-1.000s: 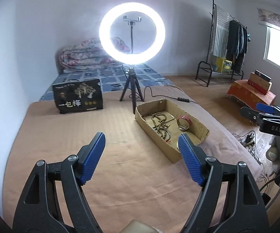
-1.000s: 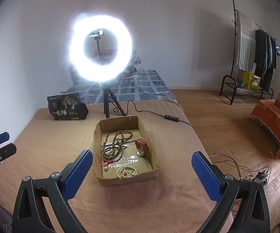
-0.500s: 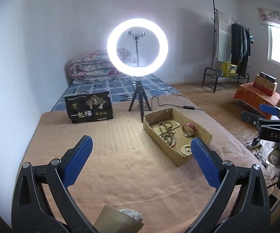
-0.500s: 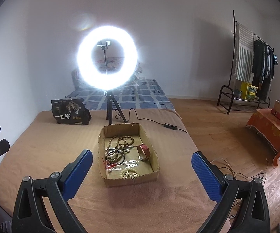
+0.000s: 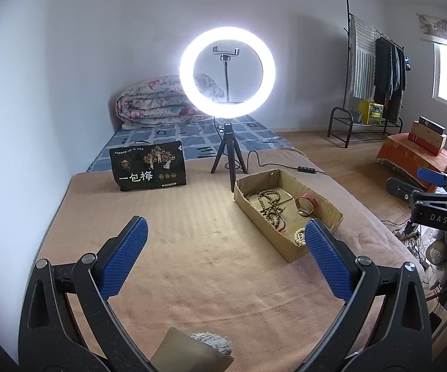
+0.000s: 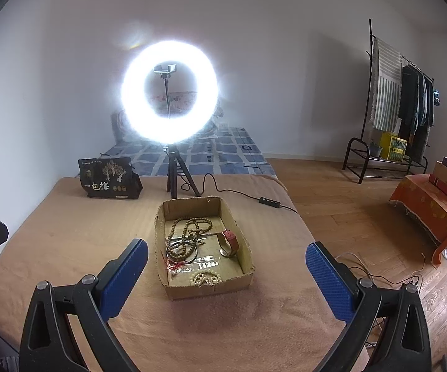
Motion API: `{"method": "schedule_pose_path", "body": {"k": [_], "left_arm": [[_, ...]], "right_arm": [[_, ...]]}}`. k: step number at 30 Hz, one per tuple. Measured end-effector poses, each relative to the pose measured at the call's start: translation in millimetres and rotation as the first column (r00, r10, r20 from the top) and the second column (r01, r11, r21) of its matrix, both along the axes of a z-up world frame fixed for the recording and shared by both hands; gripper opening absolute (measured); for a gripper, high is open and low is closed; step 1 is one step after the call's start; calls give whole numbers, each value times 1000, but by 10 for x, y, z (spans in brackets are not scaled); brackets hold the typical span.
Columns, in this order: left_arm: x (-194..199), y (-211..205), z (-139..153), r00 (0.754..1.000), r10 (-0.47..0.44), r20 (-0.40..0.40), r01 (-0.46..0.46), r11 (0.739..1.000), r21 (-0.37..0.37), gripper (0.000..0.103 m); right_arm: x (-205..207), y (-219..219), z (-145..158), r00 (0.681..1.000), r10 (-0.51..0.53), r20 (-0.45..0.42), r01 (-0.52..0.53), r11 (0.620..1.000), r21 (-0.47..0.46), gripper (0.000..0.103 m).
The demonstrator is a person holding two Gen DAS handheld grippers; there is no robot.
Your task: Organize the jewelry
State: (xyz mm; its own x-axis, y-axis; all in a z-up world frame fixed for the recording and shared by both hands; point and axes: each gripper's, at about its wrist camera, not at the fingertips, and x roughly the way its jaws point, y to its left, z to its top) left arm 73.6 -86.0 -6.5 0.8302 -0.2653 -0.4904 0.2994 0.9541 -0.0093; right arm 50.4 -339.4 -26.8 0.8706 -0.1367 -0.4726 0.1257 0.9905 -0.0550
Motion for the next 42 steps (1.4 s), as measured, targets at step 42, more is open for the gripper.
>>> {"method": "schedule_pose_path", "body": {"k": [42], "left_arm": [[-54,53,28,1000,16,15,-16,1000,0,103]], "right_arm": [[5,67,-14,1000,16,1,-16,1000,-5,103]]}}
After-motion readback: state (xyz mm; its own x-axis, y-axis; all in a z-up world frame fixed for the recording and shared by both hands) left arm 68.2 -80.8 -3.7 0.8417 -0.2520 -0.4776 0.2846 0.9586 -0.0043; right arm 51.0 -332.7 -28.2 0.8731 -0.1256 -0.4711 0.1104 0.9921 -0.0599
